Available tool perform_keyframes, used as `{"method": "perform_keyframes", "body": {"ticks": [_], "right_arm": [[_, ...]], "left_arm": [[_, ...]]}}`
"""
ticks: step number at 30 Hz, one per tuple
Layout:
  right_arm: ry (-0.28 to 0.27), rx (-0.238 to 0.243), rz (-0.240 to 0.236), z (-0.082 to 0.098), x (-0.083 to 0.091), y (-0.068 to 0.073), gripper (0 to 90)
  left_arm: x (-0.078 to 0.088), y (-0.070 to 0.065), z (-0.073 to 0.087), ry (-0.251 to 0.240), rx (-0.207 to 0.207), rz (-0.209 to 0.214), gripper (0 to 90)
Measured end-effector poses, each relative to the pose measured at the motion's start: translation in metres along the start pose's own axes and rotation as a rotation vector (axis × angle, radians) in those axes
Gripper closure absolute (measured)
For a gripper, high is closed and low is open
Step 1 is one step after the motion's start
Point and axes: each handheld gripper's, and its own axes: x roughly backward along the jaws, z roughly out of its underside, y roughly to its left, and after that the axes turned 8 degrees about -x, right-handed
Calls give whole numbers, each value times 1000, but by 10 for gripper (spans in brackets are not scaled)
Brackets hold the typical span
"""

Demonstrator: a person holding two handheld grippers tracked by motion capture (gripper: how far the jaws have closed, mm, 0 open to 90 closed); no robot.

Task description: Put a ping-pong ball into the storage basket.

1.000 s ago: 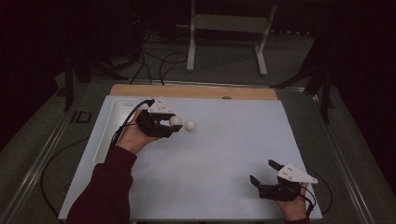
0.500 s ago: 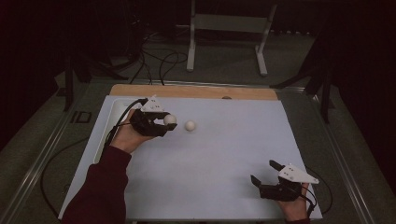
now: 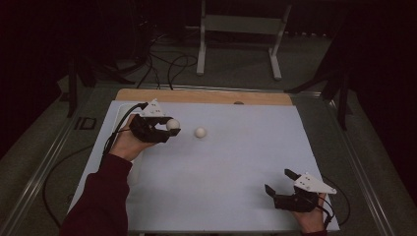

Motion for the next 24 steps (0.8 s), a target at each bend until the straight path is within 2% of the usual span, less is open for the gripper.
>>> {"method": "perform_keyframes", "body": {"ticks": [14,24], "right_arm": [[-4,-7,19,2,4,-1,80],[-7,-3,16,1,3,-1,80]], "left_arm": [[12,6,10,-5,11,-23,510],[28,8,20,0,17,-49,510]]}}
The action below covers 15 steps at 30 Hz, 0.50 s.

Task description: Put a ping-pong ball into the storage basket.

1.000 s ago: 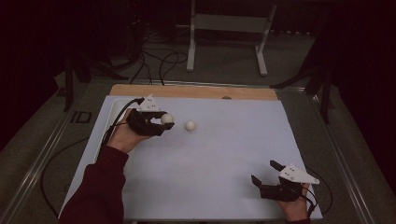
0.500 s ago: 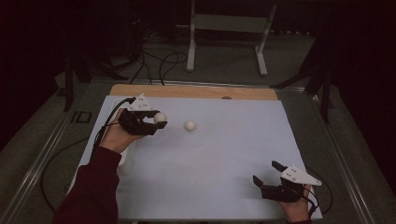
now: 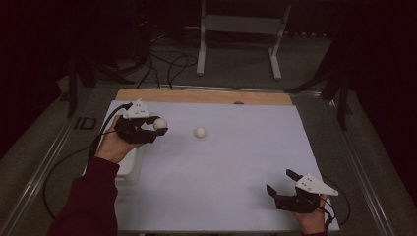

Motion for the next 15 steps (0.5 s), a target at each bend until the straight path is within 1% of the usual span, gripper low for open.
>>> {"method": "perform_keyframes", "body": {"ticks": [15], "right_arm": [[-6,1,-2,-1,-1,2,80]], "left_arm": [[15,3,14,15,11,-36,509]]}}
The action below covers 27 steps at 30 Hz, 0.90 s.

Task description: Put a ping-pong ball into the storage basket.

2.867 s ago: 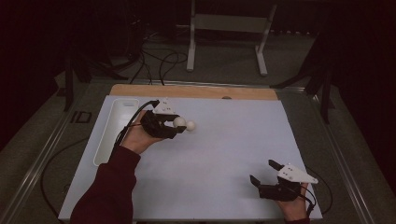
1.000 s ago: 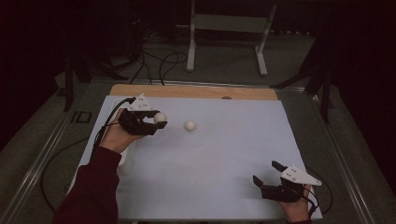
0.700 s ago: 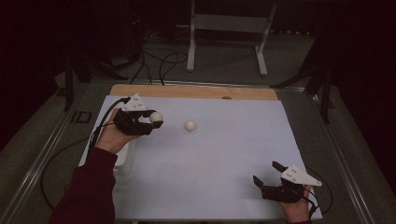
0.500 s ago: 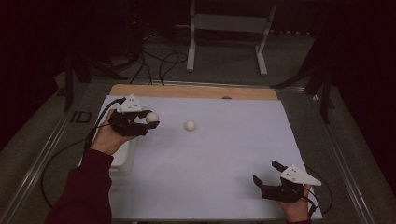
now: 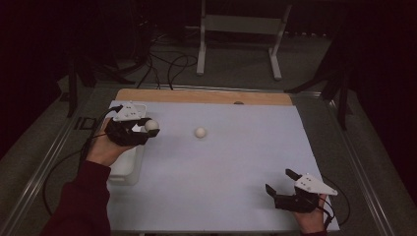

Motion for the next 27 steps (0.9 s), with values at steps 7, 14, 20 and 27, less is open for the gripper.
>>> {"method": "perform_keyframes", "body": {"ticks": [7,14,20,27], "right_arm": [[-2,9,-2,-1,-1,4,80],[-3,10,0,-1,-2,4,80],[-12,6,-4,-2,-1,3,80],[-26,-5,-7,-2,0,1,79]], "left_arm": [[7,-1,3,-14,1,-7,510],[10,-1,8,-3,-1,-19,509],[12,0,10,2,-5,-25,509],[19,1,15,13,-2,-42,509]]}}
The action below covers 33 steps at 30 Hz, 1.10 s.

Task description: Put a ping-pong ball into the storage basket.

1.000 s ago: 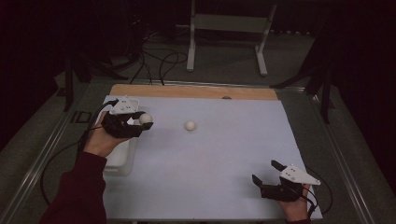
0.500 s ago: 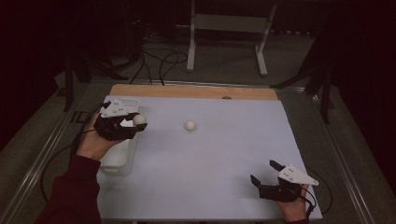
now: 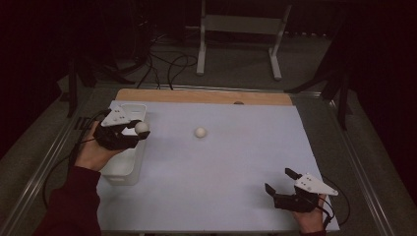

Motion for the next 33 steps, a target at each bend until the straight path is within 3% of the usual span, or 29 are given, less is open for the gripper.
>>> {"method": "perform_keyframes", "body": {"ticks": [33], "right_arm": [[-7,-6,12,0,0,-1,79]], "left_arm": [[14,7,22,0,39,-48,508]]}}
